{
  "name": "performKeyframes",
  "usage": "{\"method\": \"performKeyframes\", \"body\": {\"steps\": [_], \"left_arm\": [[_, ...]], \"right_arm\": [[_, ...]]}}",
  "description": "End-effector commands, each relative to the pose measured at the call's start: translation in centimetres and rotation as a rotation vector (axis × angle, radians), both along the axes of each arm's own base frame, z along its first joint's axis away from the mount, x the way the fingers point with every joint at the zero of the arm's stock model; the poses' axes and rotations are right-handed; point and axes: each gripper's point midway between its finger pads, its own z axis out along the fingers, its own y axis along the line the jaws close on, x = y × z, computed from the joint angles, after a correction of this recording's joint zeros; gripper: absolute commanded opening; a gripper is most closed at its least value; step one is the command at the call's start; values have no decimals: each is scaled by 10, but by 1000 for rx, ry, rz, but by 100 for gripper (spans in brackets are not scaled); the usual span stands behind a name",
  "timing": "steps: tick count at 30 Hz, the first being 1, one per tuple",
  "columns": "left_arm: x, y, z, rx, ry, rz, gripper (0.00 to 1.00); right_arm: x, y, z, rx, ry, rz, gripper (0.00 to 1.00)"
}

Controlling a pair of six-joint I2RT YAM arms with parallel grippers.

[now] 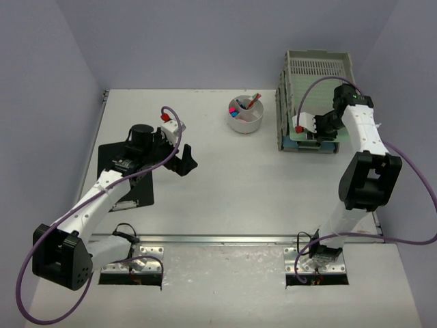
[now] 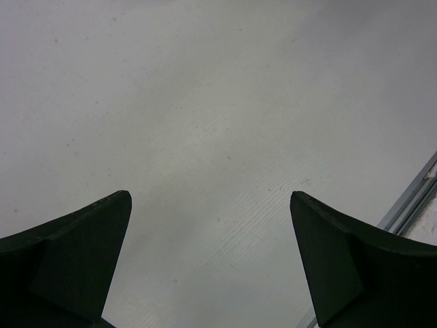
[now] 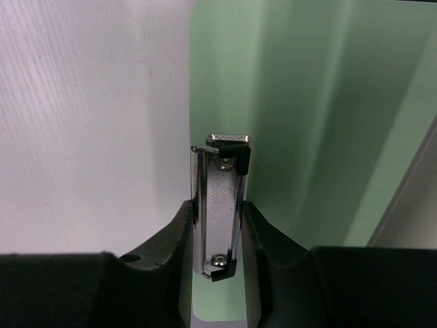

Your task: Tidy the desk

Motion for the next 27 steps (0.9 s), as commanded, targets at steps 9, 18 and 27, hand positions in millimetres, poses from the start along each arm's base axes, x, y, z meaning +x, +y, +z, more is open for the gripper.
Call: {"method": "performKeyframes", "body": {"steps": [9,18,27], "left_arm": [[9,0,13,-8,-66,-1,100],[8,0,16,-11,-75,1,100],[7,1,19,-17,-80,7,100]], "right_arm": [[18,5,22,-5,-195,4,45],[0,11,27,6,-225,12,59],[-34,26,44,55,-232,22,32]]}}
